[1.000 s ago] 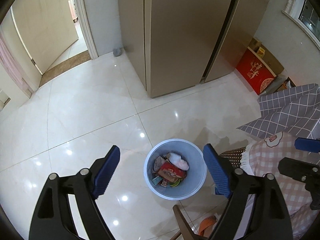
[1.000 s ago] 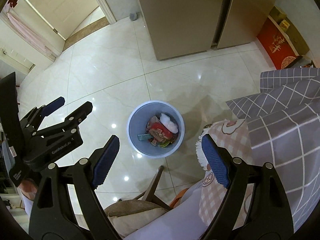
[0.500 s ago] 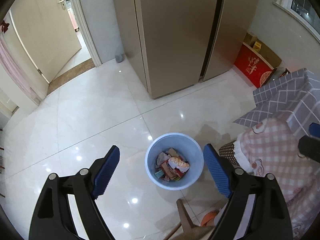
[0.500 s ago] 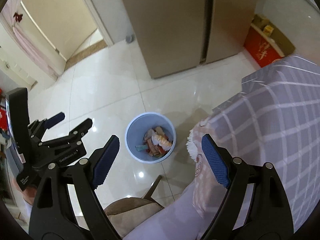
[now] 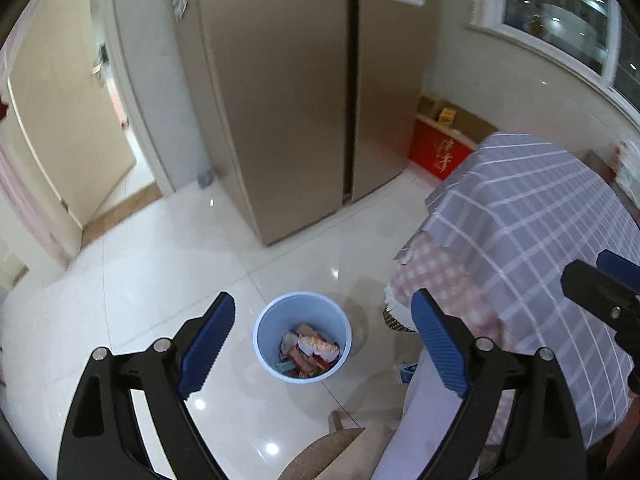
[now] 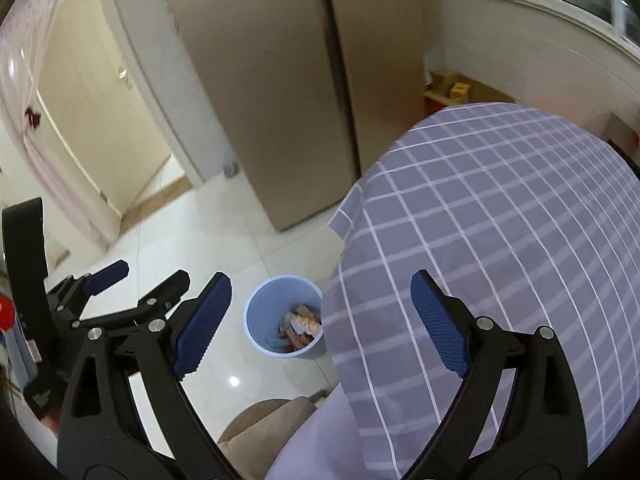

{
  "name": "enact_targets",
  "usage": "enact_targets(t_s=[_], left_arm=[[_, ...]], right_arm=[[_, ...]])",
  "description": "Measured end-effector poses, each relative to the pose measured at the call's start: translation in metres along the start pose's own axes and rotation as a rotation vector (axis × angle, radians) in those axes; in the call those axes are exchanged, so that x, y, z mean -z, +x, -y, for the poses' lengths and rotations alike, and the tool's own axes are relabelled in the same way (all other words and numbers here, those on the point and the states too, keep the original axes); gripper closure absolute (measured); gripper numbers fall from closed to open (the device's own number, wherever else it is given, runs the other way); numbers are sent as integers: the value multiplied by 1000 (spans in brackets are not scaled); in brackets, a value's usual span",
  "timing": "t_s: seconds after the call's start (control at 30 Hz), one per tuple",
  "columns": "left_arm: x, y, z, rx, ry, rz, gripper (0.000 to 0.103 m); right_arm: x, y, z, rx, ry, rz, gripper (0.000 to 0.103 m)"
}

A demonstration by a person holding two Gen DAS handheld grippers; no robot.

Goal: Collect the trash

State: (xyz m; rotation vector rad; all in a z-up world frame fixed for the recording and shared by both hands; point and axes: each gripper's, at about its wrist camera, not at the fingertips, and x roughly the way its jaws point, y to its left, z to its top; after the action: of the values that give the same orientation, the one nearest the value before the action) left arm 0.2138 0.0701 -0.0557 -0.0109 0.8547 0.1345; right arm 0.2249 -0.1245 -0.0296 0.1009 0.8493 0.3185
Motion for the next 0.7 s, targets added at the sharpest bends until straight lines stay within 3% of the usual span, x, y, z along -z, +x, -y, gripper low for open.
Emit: enact_targets(t_s=[0.37,0.7], left_arm=[[44,-94,33,72,62,192,13],[79,-162,24,77,30,348,10]], right_arm=[[60,-93,4,104,10,237,12],[97,-144,-10,78,-63,345,10]])
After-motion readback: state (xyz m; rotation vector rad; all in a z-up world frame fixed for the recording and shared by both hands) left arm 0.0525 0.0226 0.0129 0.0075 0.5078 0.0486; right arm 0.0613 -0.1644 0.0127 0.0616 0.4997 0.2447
